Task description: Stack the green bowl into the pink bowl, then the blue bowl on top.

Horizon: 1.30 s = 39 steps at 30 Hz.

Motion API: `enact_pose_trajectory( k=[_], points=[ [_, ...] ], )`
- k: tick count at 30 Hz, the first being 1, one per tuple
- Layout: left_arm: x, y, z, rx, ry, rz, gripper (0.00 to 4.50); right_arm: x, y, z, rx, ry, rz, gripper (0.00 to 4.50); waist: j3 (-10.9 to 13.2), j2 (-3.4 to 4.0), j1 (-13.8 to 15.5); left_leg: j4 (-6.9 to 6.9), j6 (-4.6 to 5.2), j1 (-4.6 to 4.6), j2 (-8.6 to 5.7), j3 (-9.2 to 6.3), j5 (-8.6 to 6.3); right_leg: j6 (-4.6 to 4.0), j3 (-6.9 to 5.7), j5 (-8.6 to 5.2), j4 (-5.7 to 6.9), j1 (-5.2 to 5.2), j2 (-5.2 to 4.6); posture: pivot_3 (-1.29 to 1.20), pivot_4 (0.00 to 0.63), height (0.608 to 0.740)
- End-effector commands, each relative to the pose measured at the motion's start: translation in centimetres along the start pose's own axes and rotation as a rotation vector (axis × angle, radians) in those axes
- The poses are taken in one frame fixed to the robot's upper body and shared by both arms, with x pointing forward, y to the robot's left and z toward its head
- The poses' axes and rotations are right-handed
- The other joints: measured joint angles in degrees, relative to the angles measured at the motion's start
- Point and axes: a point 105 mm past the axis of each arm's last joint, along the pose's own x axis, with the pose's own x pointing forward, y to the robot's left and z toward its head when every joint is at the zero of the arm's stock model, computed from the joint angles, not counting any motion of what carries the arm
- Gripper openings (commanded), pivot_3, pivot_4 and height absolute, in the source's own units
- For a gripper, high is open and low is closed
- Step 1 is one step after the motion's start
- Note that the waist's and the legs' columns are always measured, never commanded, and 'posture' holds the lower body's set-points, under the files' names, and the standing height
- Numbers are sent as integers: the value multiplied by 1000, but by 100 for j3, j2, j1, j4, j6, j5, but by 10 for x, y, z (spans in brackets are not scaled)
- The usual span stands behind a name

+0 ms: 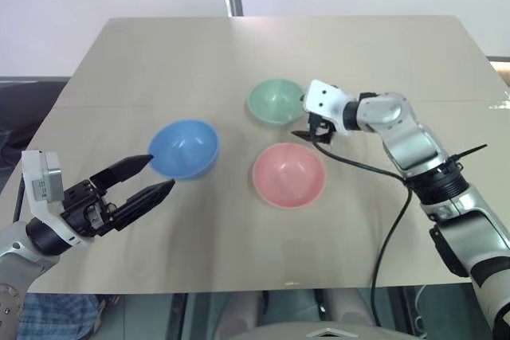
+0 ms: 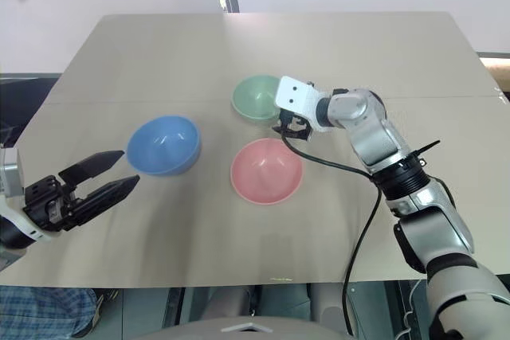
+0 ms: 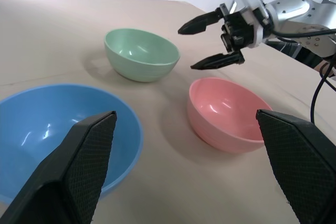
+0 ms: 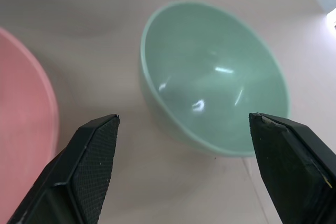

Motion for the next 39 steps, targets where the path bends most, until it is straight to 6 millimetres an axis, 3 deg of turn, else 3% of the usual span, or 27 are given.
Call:
enact_pose_trajectory(
  k=[1,15,19,20,24,34,39],
  points=[
    [0,-2,8,40,-21,-13,4500,2,-7,19,-90,-28,-22,4312,0,0,-1,0,0,0,0,0,0,0,0,0,0,0,0,0,150,740],
    [5,-1,6,37,-26,-29,4500,25,1,24,-152,15,-1,4312,0,-1,-27,-4,-1,-1,-1,6,0,0,-3,0,2,-10,-2,0,150,740],
    [5,-1,5,37,-26,-29,4500,25,2,25,-158,10,2,2692,0,-1,-87,-6,-1,-1,0,8,0,0,-3,0,4,-12,-2,0,150,740],
    [5,-1,5,37,-26,-29,4500,25,2,25,-157,9,2,1997,0,-1,-97,-6,-1,-1,0,8,0,0,-3,0,4,-12,-2,0,150,740],
    [6,-1,5,37,-25,-30,4500,26,2,25,-153,7,-1,86,0,0,-138,-6,-1,-1,0,8,0,0,-3,0,5,-12,-2,0,150,740],
    [6,0,4,34,-25,-30,4500,25,-2,31,-160,-26,-25,32,0,0,-145,-7,-1,-1,1,11,0,-1,-2,0,5,-15,-2,0,150,740],
    [7,-1,3,30,-25,-36,4500,2,-8,62,-196,-230,-54,32,0,0,-145,-8,-1,-2,1,11,0,-1,-3,0,5,-16,-3,0,150,740]
  ],
)
